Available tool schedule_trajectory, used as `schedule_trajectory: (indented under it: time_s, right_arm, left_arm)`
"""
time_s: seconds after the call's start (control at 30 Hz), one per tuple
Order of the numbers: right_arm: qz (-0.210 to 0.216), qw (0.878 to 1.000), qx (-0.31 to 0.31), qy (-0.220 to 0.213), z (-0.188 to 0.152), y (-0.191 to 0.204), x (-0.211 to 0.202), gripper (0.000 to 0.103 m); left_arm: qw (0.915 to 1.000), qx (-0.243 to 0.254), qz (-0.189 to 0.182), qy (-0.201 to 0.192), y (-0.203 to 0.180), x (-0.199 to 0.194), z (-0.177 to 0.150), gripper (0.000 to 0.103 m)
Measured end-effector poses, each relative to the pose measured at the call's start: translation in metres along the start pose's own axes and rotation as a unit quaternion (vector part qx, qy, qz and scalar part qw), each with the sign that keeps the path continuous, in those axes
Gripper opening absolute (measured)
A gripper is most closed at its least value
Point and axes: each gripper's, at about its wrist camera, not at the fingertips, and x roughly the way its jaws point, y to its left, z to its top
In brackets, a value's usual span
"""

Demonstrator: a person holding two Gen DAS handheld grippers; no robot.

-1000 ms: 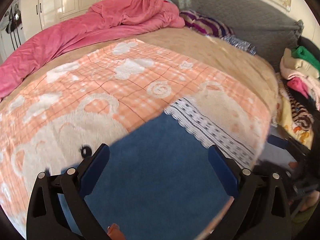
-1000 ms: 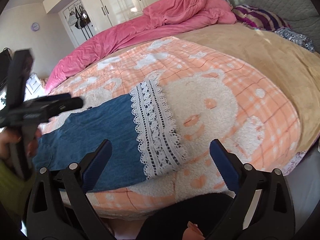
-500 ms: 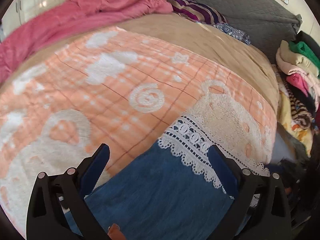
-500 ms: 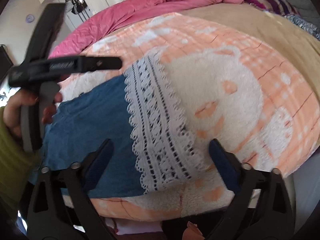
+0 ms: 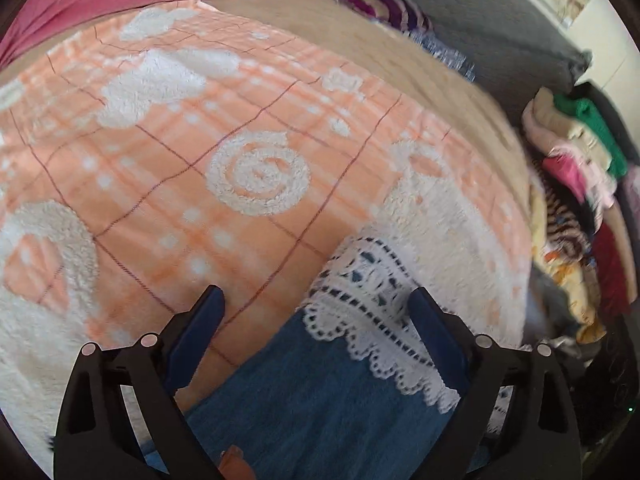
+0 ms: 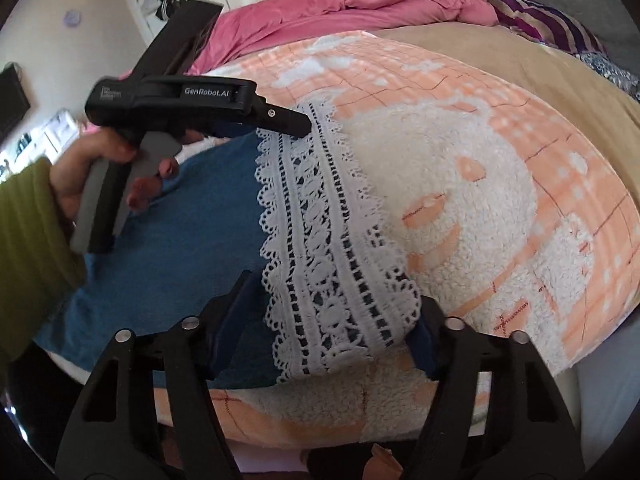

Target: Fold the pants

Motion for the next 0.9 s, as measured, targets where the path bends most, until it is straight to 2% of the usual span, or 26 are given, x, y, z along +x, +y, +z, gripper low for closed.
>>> schedule_trajectory:
  time_s: [0.03, 0.07, 0.1, 0.17, 0.27, 0.3, 0.37, 0.5, 0.67, 0.73, 0.83, 0.87, 0.9]
  right_arm:
    - [0.002, 1.0, 0.006, 0.0, 0.0, -0.002, 0.0, 0.049]
    - [0.005, 1.0, 0.013, -0.002, -0.001, -0.004, 0.0, 0.046]
    - [0.008, 1.0, 0.017, -0.003, 0.0, -0.005, -0.001, 0.043]
    - [0.02, 1.0, 0.018, -0.005, 0.0, -0.003, -0.002, 0.027]
    - [0.044, 0.999, 0.022, -0.006, -0.001, 0.002, -0.004, 0.022]
    - [0.051, 0.998, 0.029, -0.009, -0.001, 0.001, -0.005, 0.022]
    - [0.077, 0.996, 0.05, -0.02, 0.0, -0.001, -0.009, 0.02]
    - [0.106, 0.993, 0.025, -0.052, 0.007, 0.017, -0.027, 0.02]
    - [0.155, 0.984, -0.046, -0.081, 0.024, 0.073, -0.048, 0.02]
    - [0.167, 0.98, -0.077, -0.079, 0.028, 0.099, -0.049, 0.02]
    - [0.182, 0.974, -0.12, -0.055, 0.027, 0.136, -0.037, 0.02]
    - [0.185, 0.972, -0.138, -0.045, 0.024, 0.15, -0.03, 0.02]
    - [0.186, 0.97, -0.148, -0.038, 0.023, 0.157, -0.025, 0.02]
  left_arm:
    - [0.9998, -0.006, -0.018, -0.006, -0.001, -0.001, -0.001, 0.071]
    - [0.9994, -0.009, -0.031, -0.008, -0.002, -0.001, -0.002, 0.063]
    - [0.9991, -0.015, -0.037, -0.008, -0.004, 0.0, -0.004, 0.059]
    - [0.9991, -0.014, -0.038, -0.006, -0.009, 0.0, -0.005, 0.058]
    - [0.9996, -0.001, -0.027, -0.01, -0.014, -0.003, -0.008, 0.039]
    - [0.9996, -0.004, -0.024, -0.014, -0.013, -0.007, -0.01, 0.026]
    - [0.9989, -0.019, -0.036, -0.022, -0.007, -0.017, -0.011, 0.019]
    - [0.9963, -0.013, -0.058, -0.062, -0.004, -0.052, -0.018, 0.018]
    - [0.9865, -0.022, -0.085, -0.138, 0.018, -0.128, -0.045, 0.018]
    - [0.9852, -0.035, -0.078, -0.149, 0.029, -0.144, -0.059, 0.019]
    - [0.9855, -0.07, -0.043, -0.148, 0.051, -0.161, -0.089, 0.02]
    - [0.9849, -0.088, -0.033, -0.146, 0.057, -0.164, -0.096, 0.022]
    - [0.9833, -0.11, -0.02, -0.143, 0.064, -0.167, -0.104, 0.031]
